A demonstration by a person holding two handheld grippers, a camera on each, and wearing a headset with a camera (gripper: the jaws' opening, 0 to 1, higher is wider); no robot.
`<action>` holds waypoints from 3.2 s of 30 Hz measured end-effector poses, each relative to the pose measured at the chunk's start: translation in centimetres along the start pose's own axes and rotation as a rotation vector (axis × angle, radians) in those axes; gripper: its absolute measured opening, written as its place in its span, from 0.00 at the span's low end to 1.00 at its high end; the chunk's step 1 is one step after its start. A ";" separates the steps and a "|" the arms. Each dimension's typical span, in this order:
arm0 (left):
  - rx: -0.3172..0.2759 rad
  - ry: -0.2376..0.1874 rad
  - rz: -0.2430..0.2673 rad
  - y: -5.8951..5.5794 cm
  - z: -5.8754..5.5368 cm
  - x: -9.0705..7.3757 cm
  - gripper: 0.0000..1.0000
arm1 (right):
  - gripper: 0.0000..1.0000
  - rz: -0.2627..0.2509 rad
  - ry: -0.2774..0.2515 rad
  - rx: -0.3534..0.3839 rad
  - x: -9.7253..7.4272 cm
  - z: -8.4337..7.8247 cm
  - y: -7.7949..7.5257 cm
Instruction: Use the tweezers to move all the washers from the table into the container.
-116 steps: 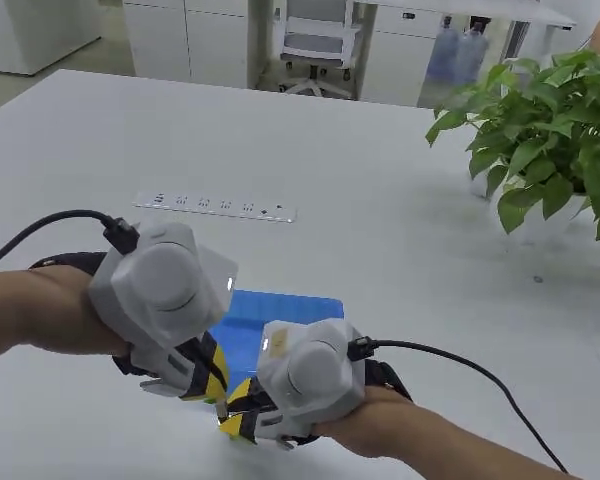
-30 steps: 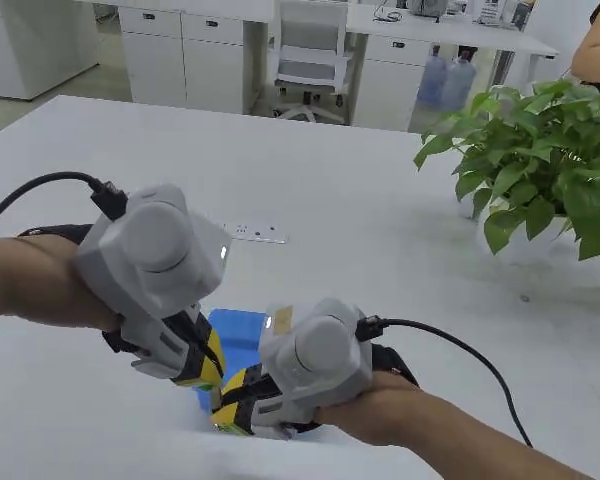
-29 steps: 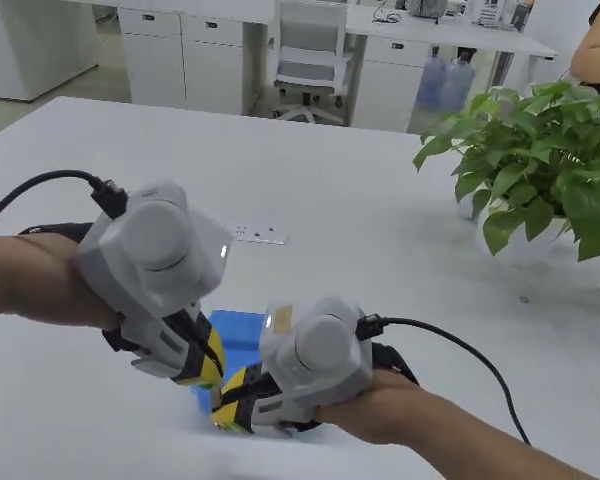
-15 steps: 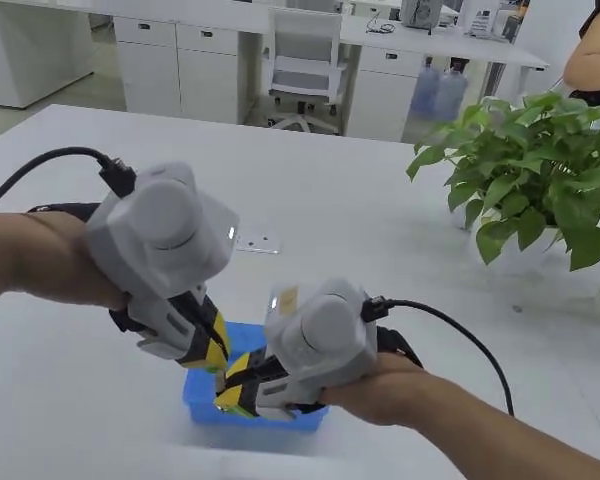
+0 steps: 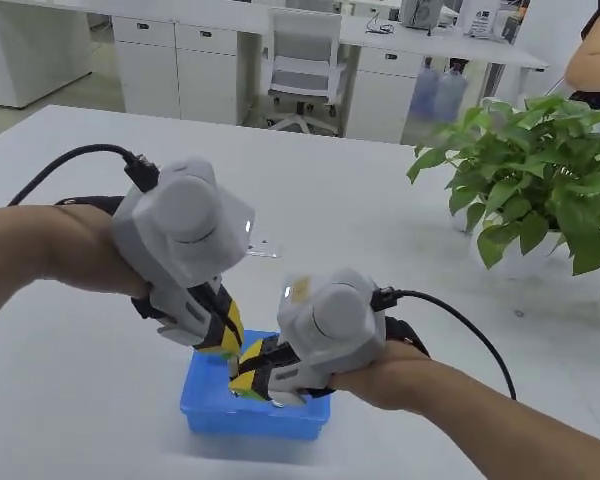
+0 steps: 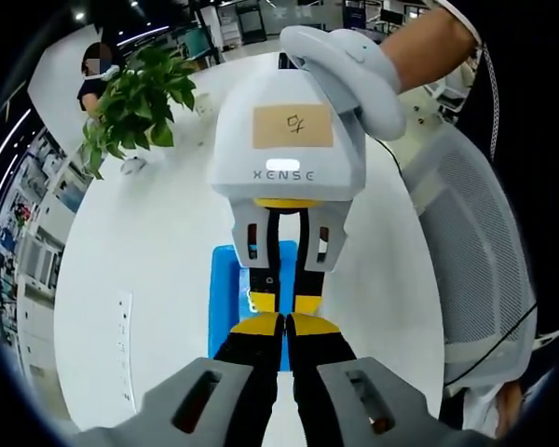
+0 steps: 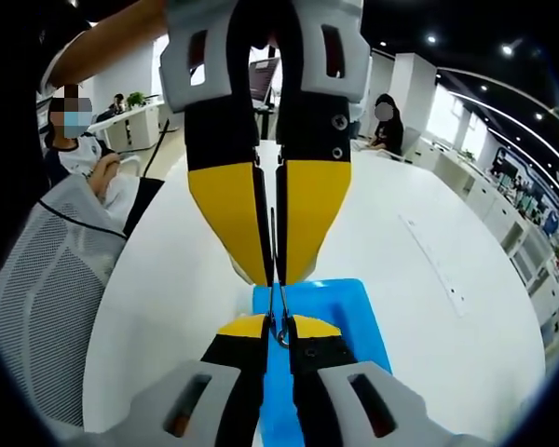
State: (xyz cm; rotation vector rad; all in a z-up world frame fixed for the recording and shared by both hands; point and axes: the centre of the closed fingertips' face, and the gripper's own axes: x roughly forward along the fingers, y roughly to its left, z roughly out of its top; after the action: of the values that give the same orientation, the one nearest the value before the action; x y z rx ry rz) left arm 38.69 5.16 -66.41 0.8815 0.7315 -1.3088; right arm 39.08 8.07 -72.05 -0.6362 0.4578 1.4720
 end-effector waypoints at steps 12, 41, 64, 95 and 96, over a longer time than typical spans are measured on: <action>-0.004 0.009 -0.007 1.1 -1.1 2.2 0.06 | 0.09 -0.001 0.015 0.030 1.5 -2.0 -1.1; -0.035 -0.004 -0.018 2.0 -2.5 5.4 0.06 | 0.10 0.012 0.058 0.083 3.5 -5.0 -1.9; -0.016 -0.005 -0.025 1.6 -1.8 3.5 0.06 | 0.11 0.001 0.033 0.059 2.3 -3.5 -1.7; 0.049 -0.034 -0.061 -2.7 0.5 -0.7 0.06 | 0.04 -0.030 0.032 -0.022 -2.6 -0.7 2.6; 0.050 -0.035 -0.060 -2.9 0.5 -0.6 0.06 | 0.04 -0.030 0.038 -0.023 -2.6 -0.8 2.7</action>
State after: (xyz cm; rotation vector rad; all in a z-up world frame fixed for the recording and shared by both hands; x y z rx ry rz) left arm 35.74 4.93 -66.03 0.8804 0.7051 -1.3976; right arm 36.28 5.51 -71.27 -0.6878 0.4595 1.4409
